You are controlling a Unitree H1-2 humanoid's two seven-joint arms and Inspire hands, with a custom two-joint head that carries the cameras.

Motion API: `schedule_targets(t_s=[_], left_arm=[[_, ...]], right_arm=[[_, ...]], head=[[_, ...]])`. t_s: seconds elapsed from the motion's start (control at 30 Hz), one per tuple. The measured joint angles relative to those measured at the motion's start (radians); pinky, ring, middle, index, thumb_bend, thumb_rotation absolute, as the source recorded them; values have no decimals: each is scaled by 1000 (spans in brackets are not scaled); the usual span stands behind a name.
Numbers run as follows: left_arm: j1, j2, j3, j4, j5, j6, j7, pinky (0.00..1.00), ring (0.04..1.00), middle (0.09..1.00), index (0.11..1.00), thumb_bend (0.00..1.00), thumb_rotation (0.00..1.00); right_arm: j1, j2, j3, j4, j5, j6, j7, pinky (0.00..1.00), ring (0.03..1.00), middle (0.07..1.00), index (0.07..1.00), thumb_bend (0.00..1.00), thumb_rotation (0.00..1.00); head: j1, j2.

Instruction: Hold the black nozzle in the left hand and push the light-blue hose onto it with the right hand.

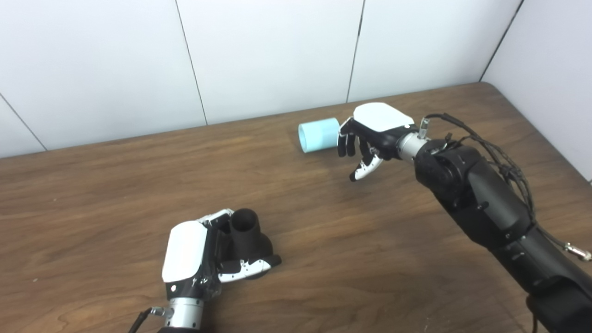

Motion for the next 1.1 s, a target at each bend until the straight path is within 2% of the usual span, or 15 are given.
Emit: schedule_targets(t_s=[0.1,0.13,0.2,0.3,0.37,0.43,0.6,0.8,0.97,1.1], left_arm=[[1,0,-1,0,0,0,1,561,544,429,513,522,0],[1,0,-1,0,1,0,2,566,545,430,512,522,0],[1,1,-1,0,1,1,2,570,547,432,512,522,0],[2,0,-2,0,1,3,2,571,546,428,511,522,0],[2,0,-3,1,1,3,2,571,546,428,511,522,0],[2,0,-3,1,1,3,3,577,549,432,510,522,0],[3,0,-6,1,1,4,2,599,553,441,508,523,0],[6,1,-8,-2,1,6,3,609,563,446,508,523,0],[10,2,-8,-9,2,12,2,607,562,445,506,524,0],[13,1,-8,-12,1,13,0,618,567,450,507,523,0]], right_arm=[[-2,19,-43,-5,7,0,-50,463,404,509,541,511,0],[-6,26,-50,-5,1,0,-67,606,597,640,638,718,40],[-18,33,-43,-4,-23,-6,-93,766,771,765,733,905,90],[-54,34,-23,23,-62,-41,-129,873,939,914,870,976,177],[-92,39,-13,58,-76,-42,-132,905,984,964,912,988,224],[-132,48,0,106,-94,-46,-146,901,991,980,912,999,254],[-213,98,46,285,-116,-81,-235,958,1000,990,912,1000,220],[-259,166,126,472,-137,-72,-248,967,1000,967,929,997,202],[-362,243,159,715,-132,-69,-317,929,977,942,919,982,195],[-511,292,201,1013,-110,-104,-397,840,910,886,850,929,134]], head=[[0,0],[6,0],[6,0],[9,-6],[14,-8],[18,-9],[18,-9],[32,-9],[35,-9],[8,-14]])
